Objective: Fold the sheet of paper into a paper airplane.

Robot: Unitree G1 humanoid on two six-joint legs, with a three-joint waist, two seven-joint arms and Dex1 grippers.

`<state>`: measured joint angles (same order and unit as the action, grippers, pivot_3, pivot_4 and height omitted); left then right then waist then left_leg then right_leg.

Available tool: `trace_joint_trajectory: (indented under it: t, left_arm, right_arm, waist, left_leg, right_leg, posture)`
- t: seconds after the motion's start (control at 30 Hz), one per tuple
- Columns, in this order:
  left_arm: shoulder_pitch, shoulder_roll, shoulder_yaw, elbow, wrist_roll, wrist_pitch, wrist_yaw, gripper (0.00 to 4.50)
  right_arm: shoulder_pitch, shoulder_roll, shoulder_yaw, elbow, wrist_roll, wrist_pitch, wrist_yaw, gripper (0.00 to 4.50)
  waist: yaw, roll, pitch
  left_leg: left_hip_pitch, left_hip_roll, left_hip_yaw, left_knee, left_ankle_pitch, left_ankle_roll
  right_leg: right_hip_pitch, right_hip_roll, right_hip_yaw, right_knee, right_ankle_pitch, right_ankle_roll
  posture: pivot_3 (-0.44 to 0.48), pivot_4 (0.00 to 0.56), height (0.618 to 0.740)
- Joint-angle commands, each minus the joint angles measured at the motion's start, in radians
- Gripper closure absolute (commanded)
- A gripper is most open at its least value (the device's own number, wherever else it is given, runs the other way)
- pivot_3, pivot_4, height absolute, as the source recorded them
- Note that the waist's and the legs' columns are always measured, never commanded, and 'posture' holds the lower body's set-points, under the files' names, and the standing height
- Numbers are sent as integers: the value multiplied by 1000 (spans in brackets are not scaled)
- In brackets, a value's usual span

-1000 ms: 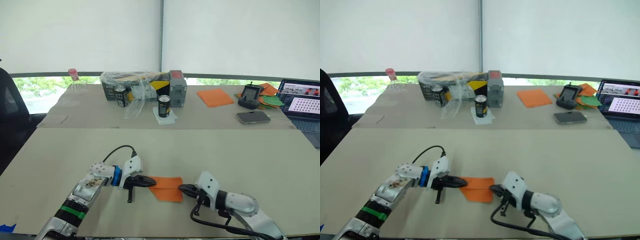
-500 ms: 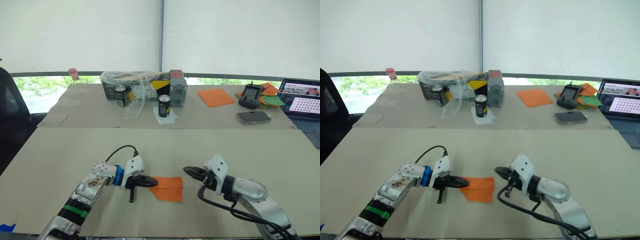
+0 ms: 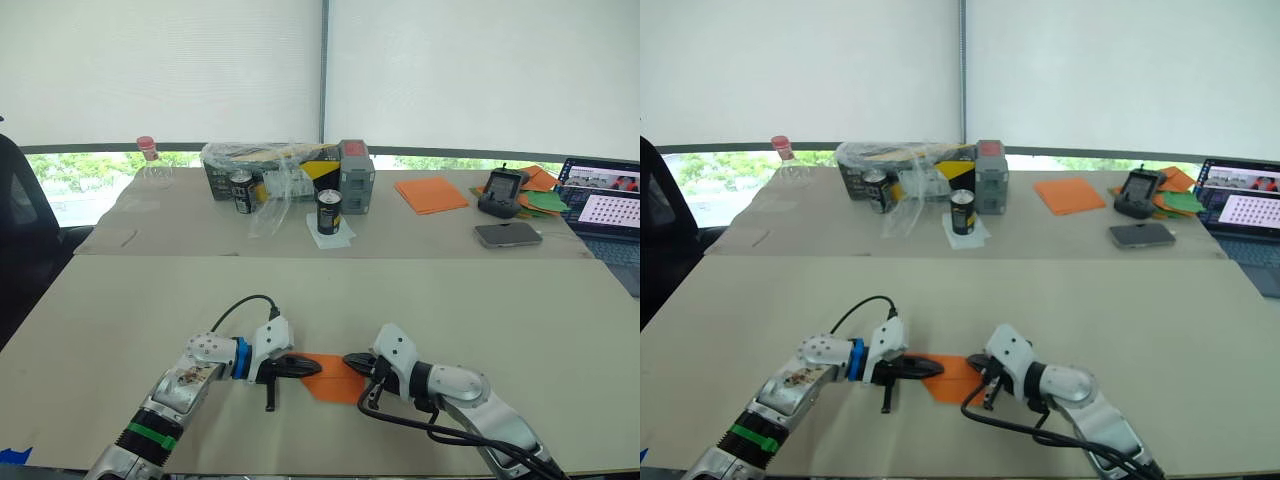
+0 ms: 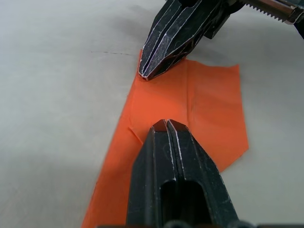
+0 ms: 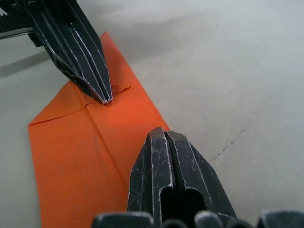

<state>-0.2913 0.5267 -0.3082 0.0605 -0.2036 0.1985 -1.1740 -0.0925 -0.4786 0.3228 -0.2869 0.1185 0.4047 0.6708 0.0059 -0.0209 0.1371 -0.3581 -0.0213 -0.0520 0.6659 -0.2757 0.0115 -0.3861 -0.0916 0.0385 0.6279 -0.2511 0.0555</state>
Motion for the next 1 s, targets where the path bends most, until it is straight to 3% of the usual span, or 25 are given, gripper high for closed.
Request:
trace_joint_trajectory:
  t: [0.03,0.43,0.73,1.0]
  left_arm:
    - [44,22,-47,13,41,16,-9,4500]
    - [84,36,-34,26,66,-22,31,4500]
    - [138,107,4,105,104,-176,58,4500]
    - [139,128,53,122,63,-185,56,4500]
  right_arm:
    - [19,1,33,45,-32,61,-11,4464]
    - [-11,14,61,67,-44,74,-1,4464]
    - [-17,8,65,75,-42,72,11,4464]
    - [-43,14,87,100,-56,63,20,4464]
  waist:
    - [-3,0,0]
    - [-18,-1,-3]
    - [-23,1,-5]
    - [-24,2,-6]
  left_leg:
    - [0,0,0,0,0,0]
    - [4,1,0,-3,0,0]
    - [5,3,0,-5,0,0]
    - [8,3,0,-5,0,0]
  right_leg:
    - [0,0,0,0,0,0]
    - [2,1,0,0,0,0]
    - [1,2,0,0,0,-1]
    - [1,2,0,1,-1,-2]
  posture:
    - [0,150,740]
    - [0,150,740]
    - [0,150,740]
    - [0,150,740]
